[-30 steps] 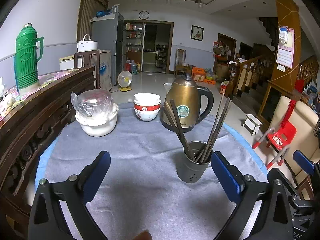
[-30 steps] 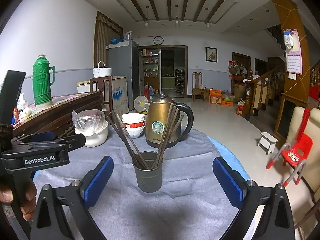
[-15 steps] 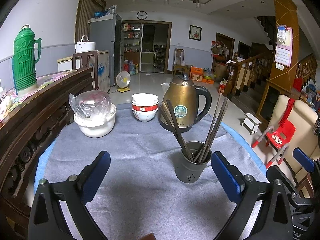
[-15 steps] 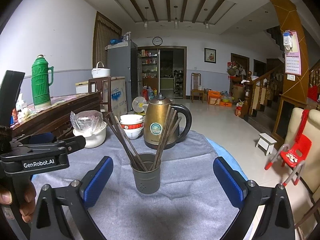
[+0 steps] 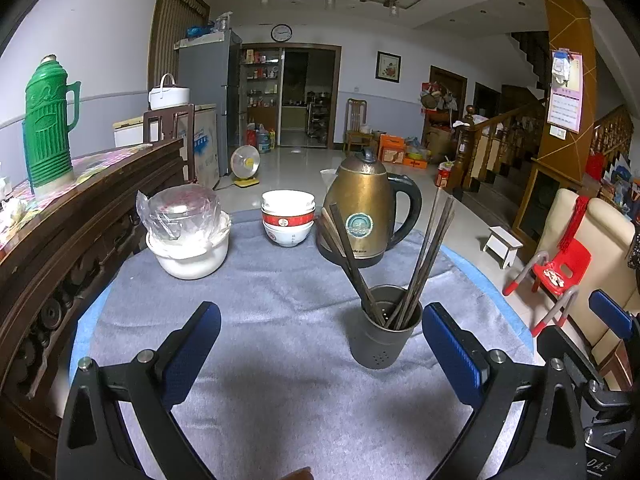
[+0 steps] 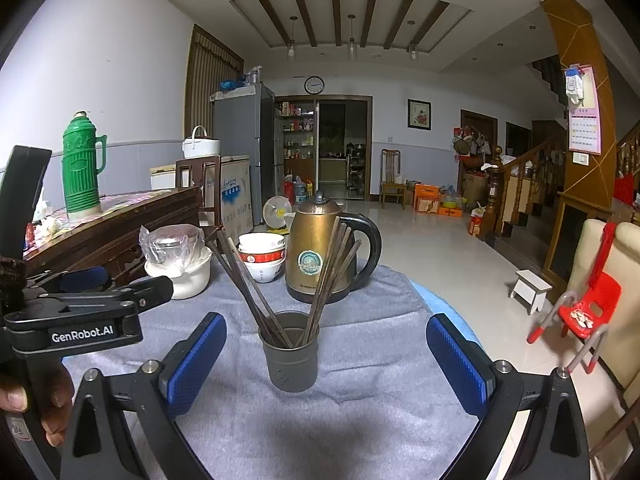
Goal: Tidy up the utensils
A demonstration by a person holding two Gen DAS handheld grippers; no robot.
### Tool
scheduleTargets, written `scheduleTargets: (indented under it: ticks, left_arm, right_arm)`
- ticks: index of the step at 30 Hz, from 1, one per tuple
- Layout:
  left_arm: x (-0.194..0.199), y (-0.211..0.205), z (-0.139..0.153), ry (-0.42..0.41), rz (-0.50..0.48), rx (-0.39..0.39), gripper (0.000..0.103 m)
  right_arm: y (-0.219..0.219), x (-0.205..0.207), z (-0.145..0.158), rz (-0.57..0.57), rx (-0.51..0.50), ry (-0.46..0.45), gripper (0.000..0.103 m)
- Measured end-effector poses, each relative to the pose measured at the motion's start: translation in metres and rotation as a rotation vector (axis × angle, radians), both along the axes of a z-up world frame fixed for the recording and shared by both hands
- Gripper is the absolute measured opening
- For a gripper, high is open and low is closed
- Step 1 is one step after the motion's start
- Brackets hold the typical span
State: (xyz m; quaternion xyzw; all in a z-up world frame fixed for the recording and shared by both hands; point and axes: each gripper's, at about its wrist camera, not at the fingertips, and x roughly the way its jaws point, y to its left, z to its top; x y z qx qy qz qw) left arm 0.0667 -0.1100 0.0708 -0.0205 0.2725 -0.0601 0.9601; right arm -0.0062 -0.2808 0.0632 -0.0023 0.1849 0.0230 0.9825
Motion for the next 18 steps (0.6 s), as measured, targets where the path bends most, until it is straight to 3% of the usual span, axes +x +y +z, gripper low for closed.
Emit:
scheduleTargets:
  ticks: [18]
  left_arm:
    - [0.0091, -0.007, -0.0035, 0.012, -0.041, -0.013, 0.101]
  right_arm:
    - [-0.0045, 0.0079, -0.0034, -0.007, -0.003, 0.018, 0.102]
